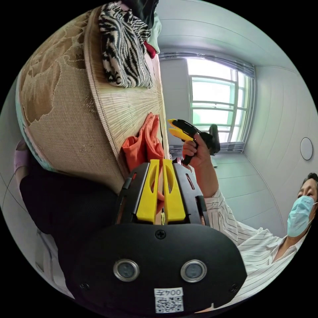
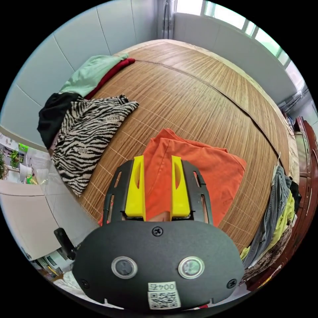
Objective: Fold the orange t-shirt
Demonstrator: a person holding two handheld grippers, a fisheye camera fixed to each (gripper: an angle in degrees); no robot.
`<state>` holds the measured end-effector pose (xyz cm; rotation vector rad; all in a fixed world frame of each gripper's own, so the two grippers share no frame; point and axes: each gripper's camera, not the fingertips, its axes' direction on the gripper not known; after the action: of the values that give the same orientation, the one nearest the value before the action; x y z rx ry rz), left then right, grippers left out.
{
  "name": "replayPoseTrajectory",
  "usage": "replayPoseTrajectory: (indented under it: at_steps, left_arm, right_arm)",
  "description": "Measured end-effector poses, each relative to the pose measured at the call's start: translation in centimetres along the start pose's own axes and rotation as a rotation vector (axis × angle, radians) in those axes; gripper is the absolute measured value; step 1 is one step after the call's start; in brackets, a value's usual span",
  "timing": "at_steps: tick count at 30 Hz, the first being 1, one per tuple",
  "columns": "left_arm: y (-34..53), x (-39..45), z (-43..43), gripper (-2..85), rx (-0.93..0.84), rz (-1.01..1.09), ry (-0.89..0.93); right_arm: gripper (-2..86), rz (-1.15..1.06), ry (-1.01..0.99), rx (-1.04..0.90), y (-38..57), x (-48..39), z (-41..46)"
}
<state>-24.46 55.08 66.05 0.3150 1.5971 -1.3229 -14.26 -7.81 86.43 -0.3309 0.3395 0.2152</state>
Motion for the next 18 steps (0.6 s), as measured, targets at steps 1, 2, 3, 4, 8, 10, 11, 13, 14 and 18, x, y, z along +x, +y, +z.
replayPoseTrajectory:
  at_steps: [1,2,3,4,8,10,11,13,14,18]
  left_arm:
    - [0.0,0.0,-0.3,1.4,0.002,0.0,0.003]
    - [0.0,0.2,-0.9,1.1,0.011,0.005,-0.006]
    - [0.1,0.7,-1.6,0.8,0.028,0.024,-0.01]
    - [0.1,1.0,-1.9,0.7,0.037,0.036,-0.009]
    - [0.1,4.7,-2.5,0.3,0.05,0.219,-0.098]
    - [0.2,6.8,-1.3,0.3,0.014,0.328,-0.161]
    - [0.4,8.2,0.0,0.3,-0.024,0.4,-0.183]
    - [0.8,10.3,2.7,0.3,-0.097,0.52,-0.246]
    - [1.2,11.2,4.7,0.3,-0.15,0.597,-0.312]
    - [1.9,12.0,9.9,0.3,-0.218,0.704,-0.46]
  right_arm:
    - [9.6,-0.013,-0.038,0.037,2.3,1.3,-1.3]
    - [8.9,-0.017,-0.053,0.051,3.6,2.0,-1.8]
    - [7.4,-0.018,-0.087,0.082,6.5,3.7,-2.7]
    - [5.9,-0.015,-0.121,0.101,9.9,5.6,-3.2]
    - [3.3,0.069,-0.226,0.141,21.5,10.6,-2.4]
    - [5.6,0.099,-0.216,0.193,28.7,10.9,-1.1]
    - [6.6,0.087,-0.203,0.21,30.3,10.4,-0.8]
    - [11.3,0.011,-0.112,0.248,34.9,7.6,0.9]
    - [11.8,-0.003,-0.089,0.251,35.7,6.9,1.3]
    - [13.1,-0.039,0.025,0.289,38.9,4.1,4.1]
